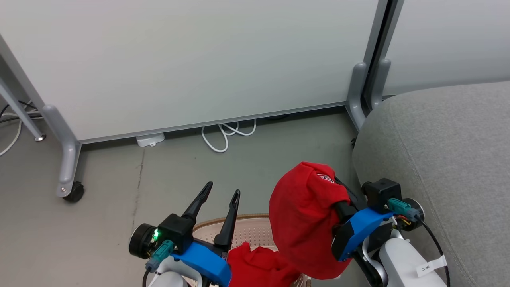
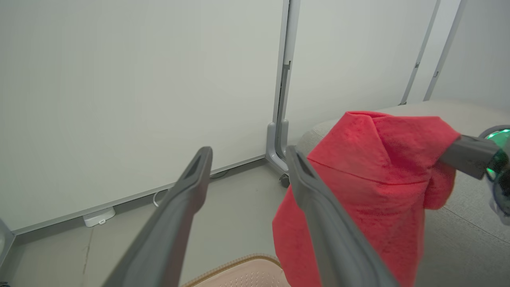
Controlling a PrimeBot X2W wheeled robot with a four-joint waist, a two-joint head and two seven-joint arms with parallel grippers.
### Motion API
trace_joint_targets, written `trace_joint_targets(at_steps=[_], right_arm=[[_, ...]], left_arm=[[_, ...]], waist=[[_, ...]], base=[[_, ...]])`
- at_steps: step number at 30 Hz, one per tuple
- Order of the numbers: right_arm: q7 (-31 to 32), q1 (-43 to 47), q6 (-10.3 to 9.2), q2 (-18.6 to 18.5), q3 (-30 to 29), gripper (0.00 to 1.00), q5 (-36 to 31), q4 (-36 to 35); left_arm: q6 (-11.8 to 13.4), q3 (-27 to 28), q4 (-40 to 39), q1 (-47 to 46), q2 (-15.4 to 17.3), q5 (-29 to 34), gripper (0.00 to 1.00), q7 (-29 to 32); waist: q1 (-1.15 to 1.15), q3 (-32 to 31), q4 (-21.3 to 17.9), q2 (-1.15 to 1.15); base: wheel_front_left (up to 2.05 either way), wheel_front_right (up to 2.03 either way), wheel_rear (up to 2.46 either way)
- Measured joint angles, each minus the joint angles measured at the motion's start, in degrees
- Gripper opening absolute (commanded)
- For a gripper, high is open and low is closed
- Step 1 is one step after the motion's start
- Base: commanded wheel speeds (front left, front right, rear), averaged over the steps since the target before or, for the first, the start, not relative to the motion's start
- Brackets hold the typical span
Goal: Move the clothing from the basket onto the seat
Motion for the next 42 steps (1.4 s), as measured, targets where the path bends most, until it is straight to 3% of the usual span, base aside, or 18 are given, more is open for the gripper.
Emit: trace_joint_targets(at_steps=[8, 31, 42], right_arm=[[0.2, 0.0, 0.0, 0.0, 0.2, 0.0, 0.1, -0.7], [0.5, 0.1, 0.0, 0.0, -0.9, 0.0, -0.6, -1.9], [0.2, 0.2, 0.0, 0.0, -1.7, 0.0, -0.5, -2.0]], left_arm=[[-0.1, 1.4, -0.1, 1.0, -0.5, 0.9, 1.0, 0.0], [-0.3, 1.8, -1.0, 0.1, -0.7, 0.8, 1.0, 0.0], [-0.3, 2.4, -1.0, 0.1, -0.8, 0.8, 1.0, 0.0]], waist=[[0.0, 0.0, -3.5, 0.0], [0.0, 2.2, -21.7, 0.0], [0.0, 3.2, -27.7, 0.0]], base=[[0.0, 0.0, 0.0], [0.0, 0.0, 0.0], [0.0, 0.0, 0.0]])
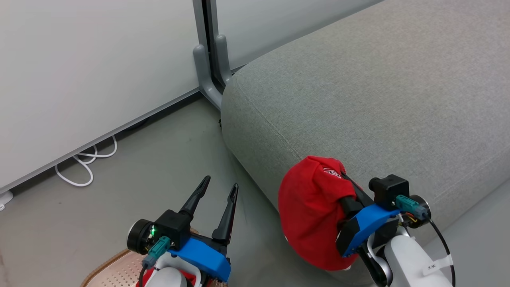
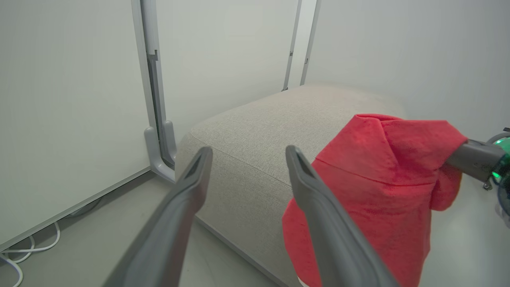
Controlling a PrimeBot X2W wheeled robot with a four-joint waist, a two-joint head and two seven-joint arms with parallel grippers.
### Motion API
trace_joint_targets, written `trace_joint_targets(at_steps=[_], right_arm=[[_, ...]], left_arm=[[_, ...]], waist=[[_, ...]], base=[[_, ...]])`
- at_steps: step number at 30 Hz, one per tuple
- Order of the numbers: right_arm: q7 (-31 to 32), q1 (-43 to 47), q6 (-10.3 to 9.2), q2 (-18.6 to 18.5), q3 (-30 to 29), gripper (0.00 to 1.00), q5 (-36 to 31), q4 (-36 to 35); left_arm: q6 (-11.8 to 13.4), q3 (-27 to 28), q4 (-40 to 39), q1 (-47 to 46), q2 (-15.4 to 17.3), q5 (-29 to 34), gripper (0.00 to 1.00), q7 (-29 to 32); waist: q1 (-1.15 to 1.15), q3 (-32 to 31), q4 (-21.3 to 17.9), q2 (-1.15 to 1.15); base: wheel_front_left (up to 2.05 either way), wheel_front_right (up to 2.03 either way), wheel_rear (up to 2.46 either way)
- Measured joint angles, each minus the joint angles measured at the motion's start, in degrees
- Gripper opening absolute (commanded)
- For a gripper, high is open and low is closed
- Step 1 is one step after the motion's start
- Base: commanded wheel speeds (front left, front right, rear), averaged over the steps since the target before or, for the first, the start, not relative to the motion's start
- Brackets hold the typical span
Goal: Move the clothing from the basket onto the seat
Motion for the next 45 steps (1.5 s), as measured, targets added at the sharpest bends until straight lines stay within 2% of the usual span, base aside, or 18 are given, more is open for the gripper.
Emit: trace_joint_targets(at_steps=[7, 15, 19, 24, 29, 37, 45], right_arm=[[0.0, 1.0, 0.0, 0.0, -0.3, 0.0, -0.2, -0.3], [-0.3, 0.9, 0.0, 0.0, -2.3, 0.0, -0.2, -0.7], [-0.3, 0.0, 0.0, 0.0, -4.8, 0.0, -0.3, -1.1], [0.8, -4.3, 0.0, -0.2, -10.9, 0.0, 0.0, -1.2], [1.5, -11.0, 0.01, -3.0, -17.0, 0.0, 0.5, -0.9], [0.4, -18.9, 0.0, -11.2, -26.9, 0.0, 1.0, 0.8], [-0.9, -23.6, 0.01, -18.0, -35.9, 0.0, 1.5, 1.3]], left_arm=[[0.0, -0.2, 0.0, 0.0, -0.2, 0.1, 1.0, 0.0], [0.0, -0.8, 0.0, 0.0, -0.3, 0.1, 1.0, 0.0], [0.0, -0.9, -0.2, -0.6, 0.2, 0.1, 1.0, 0.0], [0.0, -0.8, -1.1, -2.0, 1.3, 0.7, 1.0, 0.0], [0.0, -2.2, -2.0, -4.1, 2.8, 1.1, 1.0, 0.0], [0.0, -6.7, -4.4, -11.0, 5.3, 2.0, 1.0, 0.0], [0.0, -6.8, -9.9, -14.0, 7.2, 3.6, 1.0, 0.0]], waist=[[0.0, 0.1, -0.7, 0.0], [0.0, 0.9, 0.4, 0.0], [0.0, 2.3, 1.3, 0.0], [0.0, 5.1, 2.2, 0.0], [0.01, 8.9, 3.0, 0.0], [0.01, 16.4, 6.5, 0.0], [0.01, 24.8, 10.7, 0.0]], base=[[0.0, 0.0, 0.0], [0.0, 0.0, 0.0], [0.0, 0.0, 0.0], [0.0, 0.0, 0.0], [0.0, 0.0, 0.0], [0.0, 0.0, 0.0], [0.0, 0.0, 0.0]])
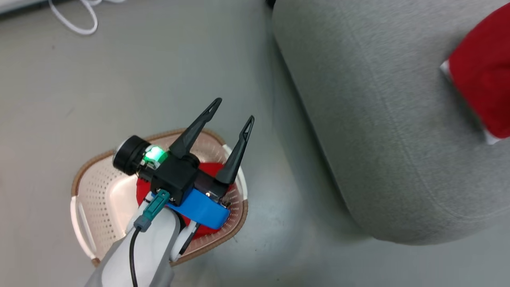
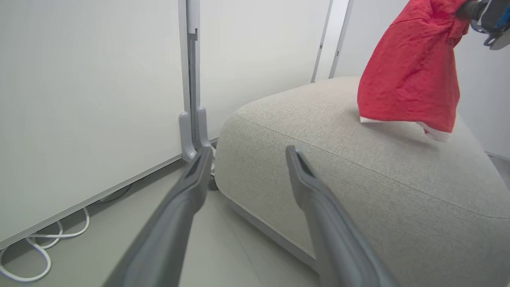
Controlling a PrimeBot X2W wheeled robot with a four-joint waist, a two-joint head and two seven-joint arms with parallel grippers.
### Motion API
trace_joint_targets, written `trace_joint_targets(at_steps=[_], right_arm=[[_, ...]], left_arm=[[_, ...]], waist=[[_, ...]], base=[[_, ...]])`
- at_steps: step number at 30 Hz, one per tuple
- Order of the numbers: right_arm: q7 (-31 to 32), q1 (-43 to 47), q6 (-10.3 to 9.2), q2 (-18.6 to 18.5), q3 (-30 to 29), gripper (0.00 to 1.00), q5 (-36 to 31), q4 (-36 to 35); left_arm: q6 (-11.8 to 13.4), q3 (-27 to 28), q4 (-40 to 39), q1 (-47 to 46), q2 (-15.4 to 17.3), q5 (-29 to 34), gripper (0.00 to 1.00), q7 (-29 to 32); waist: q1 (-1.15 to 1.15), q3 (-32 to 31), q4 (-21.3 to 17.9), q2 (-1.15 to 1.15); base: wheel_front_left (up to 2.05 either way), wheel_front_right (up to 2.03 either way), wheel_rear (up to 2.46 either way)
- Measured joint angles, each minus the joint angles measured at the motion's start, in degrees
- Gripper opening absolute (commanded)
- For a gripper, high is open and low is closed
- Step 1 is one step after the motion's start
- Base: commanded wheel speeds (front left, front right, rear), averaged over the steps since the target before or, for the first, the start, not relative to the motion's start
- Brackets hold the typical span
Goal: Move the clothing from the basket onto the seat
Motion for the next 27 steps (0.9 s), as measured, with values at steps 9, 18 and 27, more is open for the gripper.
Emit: trace_joint_targets(at_steps=[9, 18, 27], right_arm=[[-0.5, -0.9, -0.01, -7.7, -9.3, 0.0, -2.1, -0.6], [0.0, -1.4, 0.0, -5.0, -11.1, 0.0, -2.8, 6.4], [-0.4, -2.9, 0.0, -4.7, -13.4, 1.0, -5.1, 11.1]], left_arm=[[0.0, 0.4, -5.5, -1.3, 0.4, 1.8, 1.0, 0.0], [0.0, 1.6, -7.1, -2.4, 0.6, 2.8, 1.0, 0.0], [0.0, 2.0, -6.8, -2.6, 0.1, 2.9, 1.0, 0.0]], waist=[[0.0, 7.9, 5.3, 0.0], [0.0, 13.3, 7.9, 0.0], [-0.01, 13.4, 8.5, 0.0]], base=[[0.0, 0.0, 0.0], [0.0, 0.0, 0.0], [0.0, 0.0, 0.0]])
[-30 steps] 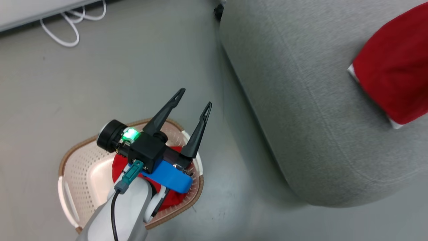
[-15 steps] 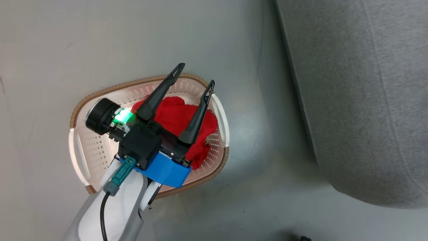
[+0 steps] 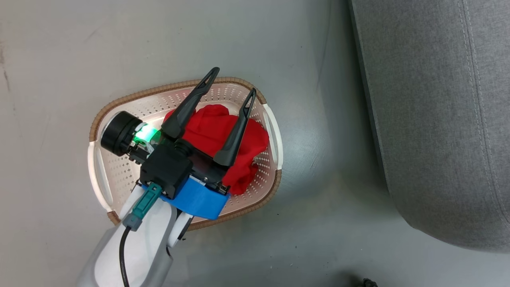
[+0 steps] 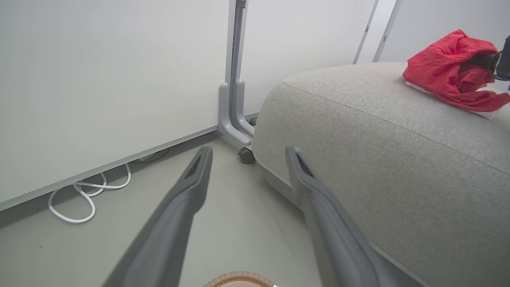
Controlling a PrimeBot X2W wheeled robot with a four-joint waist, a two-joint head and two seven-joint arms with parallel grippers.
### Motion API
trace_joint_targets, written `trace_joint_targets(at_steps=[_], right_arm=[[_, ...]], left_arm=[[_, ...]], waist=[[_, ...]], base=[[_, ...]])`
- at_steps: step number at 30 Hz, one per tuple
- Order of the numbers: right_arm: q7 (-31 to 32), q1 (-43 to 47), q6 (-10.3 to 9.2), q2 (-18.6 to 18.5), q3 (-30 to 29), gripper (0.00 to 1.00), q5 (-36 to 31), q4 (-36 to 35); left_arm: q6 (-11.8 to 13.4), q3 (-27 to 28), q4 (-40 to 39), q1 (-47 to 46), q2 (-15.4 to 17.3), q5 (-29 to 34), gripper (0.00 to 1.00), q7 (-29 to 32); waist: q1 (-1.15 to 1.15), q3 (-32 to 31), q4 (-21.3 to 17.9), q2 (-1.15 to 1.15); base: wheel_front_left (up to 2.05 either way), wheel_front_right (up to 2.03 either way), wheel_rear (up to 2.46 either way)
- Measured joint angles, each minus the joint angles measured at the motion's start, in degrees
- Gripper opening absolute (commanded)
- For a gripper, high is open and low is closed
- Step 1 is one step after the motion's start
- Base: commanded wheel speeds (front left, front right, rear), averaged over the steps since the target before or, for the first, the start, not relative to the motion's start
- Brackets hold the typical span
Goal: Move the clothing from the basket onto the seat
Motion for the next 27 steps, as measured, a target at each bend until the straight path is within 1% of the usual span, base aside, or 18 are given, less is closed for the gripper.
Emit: trace_joint_targets(at_steps=[16, 23, 27], right_arm=[[-1.1, -0.5, 0.0, -1.4, 3.3, 1.0, 0.4, 2.5], [-1.1, 2.0, 0.0, -1.2, 5.5, 1.0, 1.2, 2.3], [0.3, 5.0, 0.0, 0.0, 7.2, 1.0, 1.6, 1.5]], left_arm=[[0.0, -0.7, 1.2, -0.4, -1.4, -0.8, 1.0, 0.0], [0.0, -0.6, 3.1, -0.2, -3.3, -2.7, 1.0, 0.0], [0.0, -0.3, 5.5, 1.8, -4.0, -4.2, 1.0, 0.0]], waist=[[-0.01, -1.6, 0.6, 0.0], [-0.01, -5.4, 1.5, 0.0], [-0.01, -8.9, 1.9, 0.0]], base=[[0.0, 0.0, 0.0], [0.0, 0.0, 0.0], [0.0, 0.0, 0.0]])
